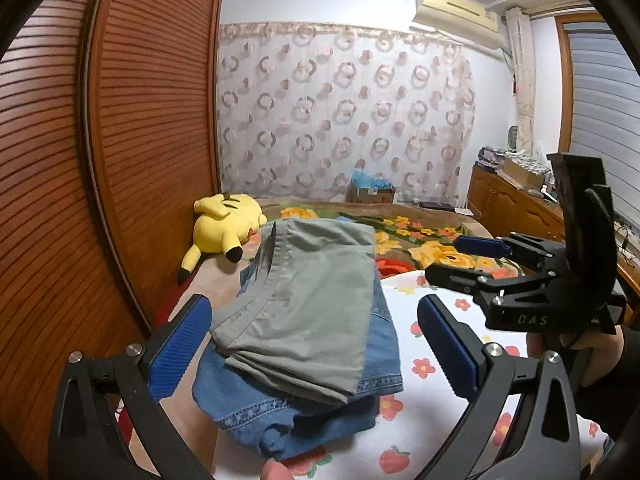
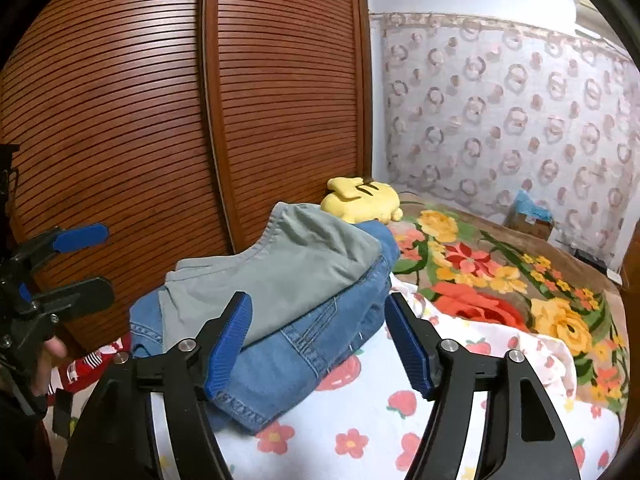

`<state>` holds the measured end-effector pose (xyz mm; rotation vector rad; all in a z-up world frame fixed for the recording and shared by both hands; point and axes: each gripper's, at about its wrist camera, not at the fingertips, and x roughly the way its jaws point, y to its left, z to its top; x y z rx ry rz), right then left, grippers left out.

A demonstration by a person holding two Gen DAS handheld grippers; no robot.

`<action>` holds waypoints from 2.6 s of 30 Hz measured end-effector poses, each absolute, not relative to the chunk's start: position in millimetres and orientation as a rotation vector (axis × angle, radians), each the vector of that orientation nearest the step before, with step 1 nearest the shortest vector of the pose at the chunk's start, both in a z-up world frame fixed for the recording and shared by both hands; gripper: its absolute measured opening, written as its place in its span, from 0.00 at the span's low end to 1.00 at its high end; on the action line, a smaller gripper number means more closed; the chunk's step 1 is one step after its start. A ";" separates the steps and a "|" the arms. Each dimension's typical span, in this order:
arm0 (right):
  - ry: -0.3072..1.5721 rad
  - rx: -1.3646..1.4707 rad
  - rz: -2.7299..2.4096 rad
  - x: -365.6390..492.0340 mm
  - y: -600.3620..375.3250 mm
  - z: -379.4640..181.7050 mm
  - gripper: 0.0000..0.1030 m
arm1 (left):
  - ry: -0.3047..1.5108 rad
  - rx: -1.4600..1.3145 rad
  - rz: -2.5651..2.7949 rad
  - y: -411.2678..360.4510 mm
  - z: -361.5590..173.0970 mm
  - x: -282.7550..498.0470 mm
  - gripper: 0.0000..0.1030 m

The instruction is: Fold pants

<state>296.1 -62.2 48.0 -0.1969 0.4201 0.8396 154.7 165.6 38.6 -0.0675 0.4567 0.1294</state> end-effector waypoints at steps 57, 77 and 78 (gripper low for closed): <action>0.278 -0.030 0.344 41.0 -164.0 63.2 0.92 | 0.394 -0.013 -0.095 15.2 59.3 51.5 1.00; 0.283 -0.015 0.318 16.1 -172.8 48.4 0.92 | 0.419 -0.025 -0.074 15.4 51.3 25.9 1.00; 0.282 -0.012 0.316 16.2 -174.1 48.4 0.92 | 0.420 -0.025 -0.071 16.0 50.4 25.3 1.00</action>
